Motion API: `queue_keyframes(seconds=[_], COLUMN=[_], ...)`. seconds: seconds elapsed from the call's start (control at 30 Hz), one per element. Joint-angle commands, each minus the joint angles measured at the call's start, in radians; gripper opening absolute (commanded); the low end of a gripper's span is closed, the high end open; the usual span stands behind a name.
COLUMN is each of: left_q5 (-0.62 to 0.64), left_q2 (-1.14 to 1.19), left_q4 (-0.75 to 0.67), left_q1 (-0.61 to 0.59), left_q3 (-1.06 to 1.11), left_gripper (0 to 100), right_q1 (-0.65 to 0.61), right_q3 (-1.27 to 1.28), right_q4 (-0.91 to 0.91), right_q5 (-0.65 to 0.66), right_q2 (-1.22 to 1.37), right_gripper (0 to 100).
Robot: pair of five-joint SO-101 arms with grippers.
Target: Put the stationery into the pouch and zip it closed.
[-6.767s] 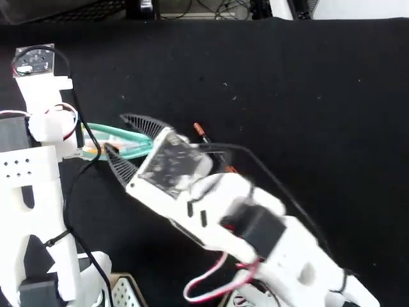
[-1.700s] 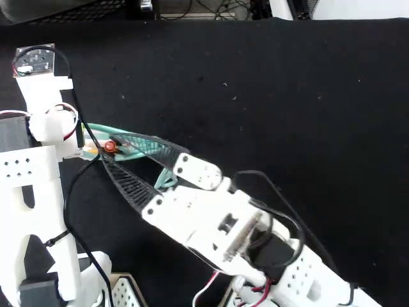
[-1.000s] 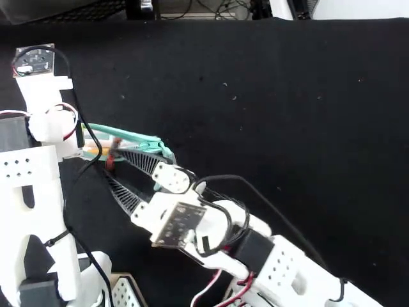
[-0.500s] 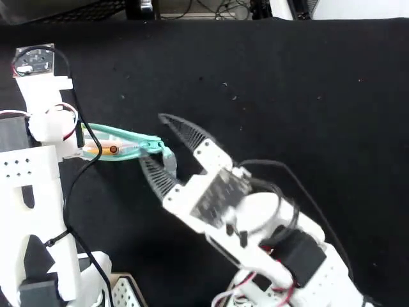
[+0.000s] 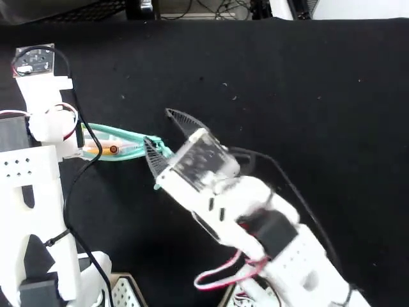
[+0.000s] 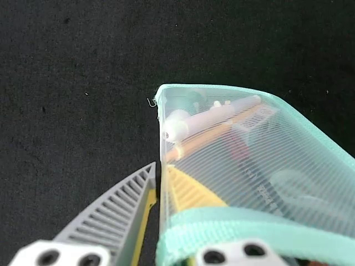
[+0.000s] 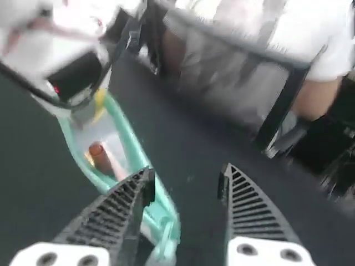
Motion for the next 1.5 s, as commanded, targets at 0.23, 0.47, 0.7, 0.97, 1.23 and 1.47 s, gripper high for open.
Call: queue_keyframes(seconds=[0.23, 0.47, 0.7, 0.97, 1.23, 1.47], left_q5=[-0.006, -0.006, -0.006, -0.006, -0.006, -0.006], left_q2=[0.011, 0.009, 0.009, 0.011, 0.017, 0.017], left_q4=[-0.021, -0.015, -0.015, -0.021, -0.021, -0.021], left_q1=[-0.012, -0.012, -0.013, -0.013, -0.012, -0.012], left_q3=[0.041, 0.039, 0.038, 0.041, 0.036, 0.038], left_gripper=[3, 3, 3, 3, 3, 3], right_q1=[-0.161, -0.123, 0.063, 0.075, 0.075, 0.015], right_q3=[-0.197, -0.217, -0.309, -0.340, -0.166, -0.203], right_q4=[-0.032, -0.031, 0.044, 0.324, 0.308, 0.241], right_q5=[-0.011, -0.009, -0.009, -0.012, -0.009, -0.012], right_q2=[0.292, 0.397, 0.366, 0.156, 0.102, 0.101], right_gripper=[19.8, 19.4, 19.4, 19.8, 19.8, 19.8])
